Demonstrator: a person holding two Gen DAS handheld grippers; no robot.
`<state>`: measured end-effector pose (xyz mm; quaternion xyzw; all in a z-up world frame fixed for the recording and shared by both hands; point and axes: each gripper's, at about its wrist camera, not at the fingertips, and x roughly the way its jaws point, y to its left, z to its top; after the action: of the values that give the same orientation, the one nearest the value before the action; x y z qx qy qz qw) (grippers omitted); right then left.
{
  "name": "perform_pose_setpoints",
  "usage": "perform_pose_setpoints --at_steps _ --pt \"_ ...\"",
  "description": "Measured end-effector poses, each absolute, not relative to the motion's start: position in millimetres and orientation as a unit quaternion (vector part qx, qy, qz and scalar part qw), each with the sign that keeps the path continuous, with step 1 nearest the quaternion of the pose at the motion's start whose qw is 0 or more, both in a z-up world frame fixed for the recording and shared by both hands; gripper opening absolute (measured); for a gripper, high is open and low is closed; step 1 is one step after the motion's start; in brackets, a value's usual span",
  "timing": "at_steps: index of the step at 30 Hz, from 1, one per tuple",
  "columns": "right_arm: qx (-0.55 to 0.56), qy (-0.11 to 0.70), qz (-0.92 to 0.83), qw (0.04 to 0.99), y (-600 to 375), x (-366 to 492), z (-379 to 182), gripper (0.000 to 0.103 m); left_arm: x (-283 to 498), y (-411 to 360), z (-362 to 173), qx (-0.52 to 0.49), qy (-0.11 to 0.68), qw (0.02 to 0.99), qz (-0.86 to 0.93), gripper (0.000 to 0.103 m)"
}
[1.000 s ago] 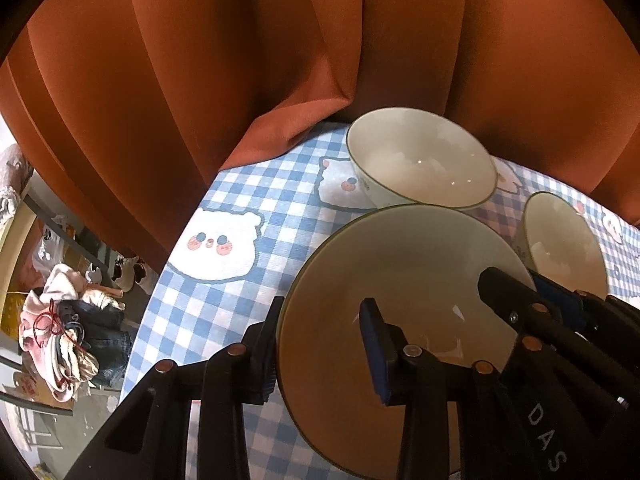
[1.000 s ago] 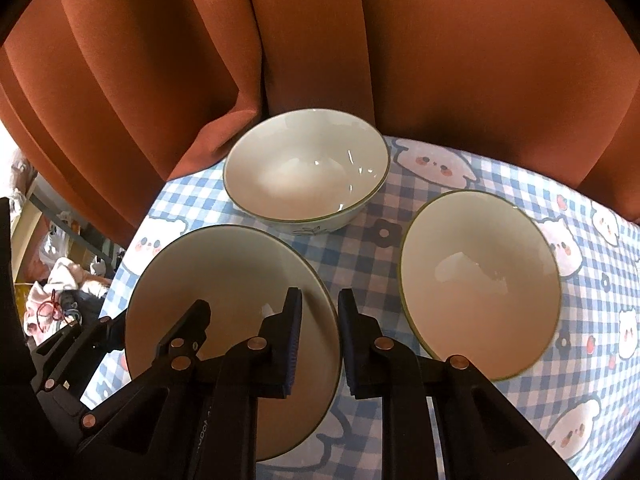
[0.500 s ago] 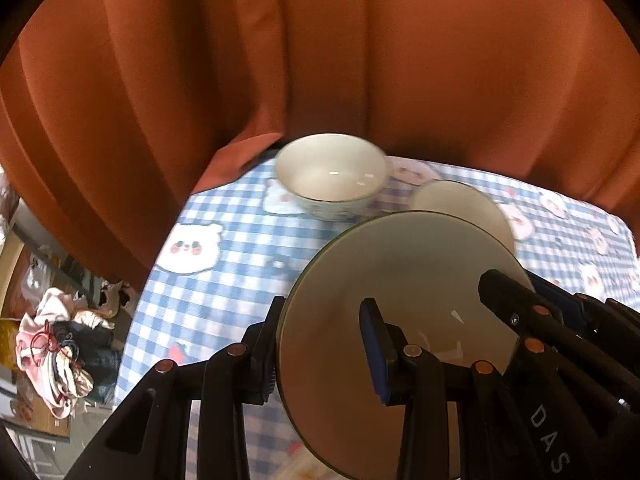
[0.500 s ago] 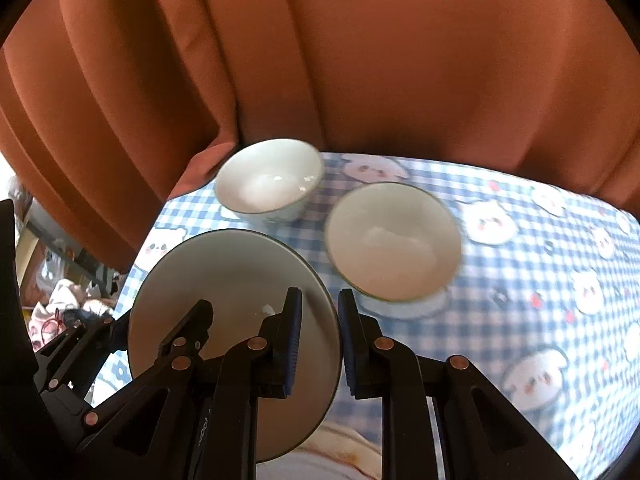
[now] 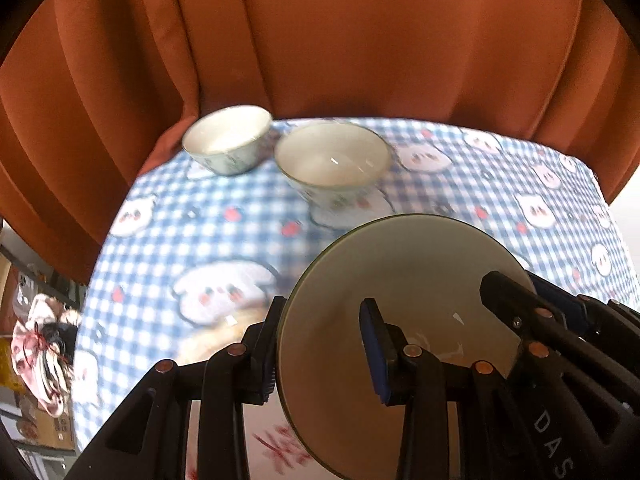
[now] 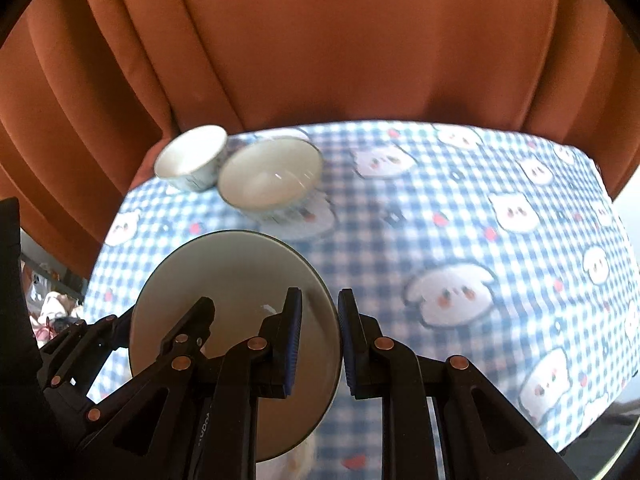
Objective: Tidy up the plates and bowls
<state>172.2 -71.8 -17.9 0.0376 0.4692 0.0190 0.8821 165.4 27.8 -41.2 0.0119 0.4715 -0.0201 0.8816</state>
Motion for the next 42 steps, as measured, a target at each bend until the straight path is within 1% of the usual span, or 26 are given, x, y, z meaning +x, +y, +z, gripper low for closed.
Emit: perform_pose_setpoints --at_steps 9,14,26,31,34,36,37,38,41,42 --pt "0.034 0.486 0.018 0.873 -139.2 134.6 -38.7 0.022 129.5 -37.7 -63.8 0.007 0.490 0.871 -0.025 0.036" --pt "0.027 0.494 0.026 0.869 -165.9 121.5 -50.1 0.022 114.6 -60.3 -72.0 -0.001 0.498 0.867 -0.018 0.036" --pt "0.021 0.530 0.052 0.846 -187.9 114.0 -83.4 0.022 103.8 -77.5 -101.9 -0.009 0.531 0.847 0.011 0.036" --pt "0.016 0.527 0.056 0.848 -187.6 112.4 -86.1 0.022 101.7 -81.4 -101.4 -0.003 0.522 0.853 0.020 0.036" --pt "0.020 0.528 0.058 0.847 -187.9 112.8 -86.3 0.025 101.8 -83.0 -100.9 0.004 0.522 0.853 0.018 0.040" --pt "0.023 0.529 0.056 0.846 -188.7 112.5 -86.1 0.025 100.5 -83.9 -99.8 0.007 0.519 0.855 0.009 0.042" --pt "0.022 0.529 0.053 0.846 -189.4 112.8 -87.0 0.025 100.7 -84.8 -100.1 0.006 0.518 0.855 0.006 0.047" --pt "0.019 0.528 0.050 0.848 -188.9 112.3 -86.6 0.025 99.9 -84.3 -98.9 0.007 0.515 0.857 0.004 0.057" --pt "0.006 0.521 0.039 0.853 -185.5 110.8 -83.2 0.025 97.7 -80.7 -93.2 0.010 0.504 0.864 0.003 0.064" --pt "0.004 0.518 0.036 0.855 -185.4 110.6 -81.9 0.027 97.0 -78.8 -91.2 0.009 0.501 0.865 0.001 0.066"
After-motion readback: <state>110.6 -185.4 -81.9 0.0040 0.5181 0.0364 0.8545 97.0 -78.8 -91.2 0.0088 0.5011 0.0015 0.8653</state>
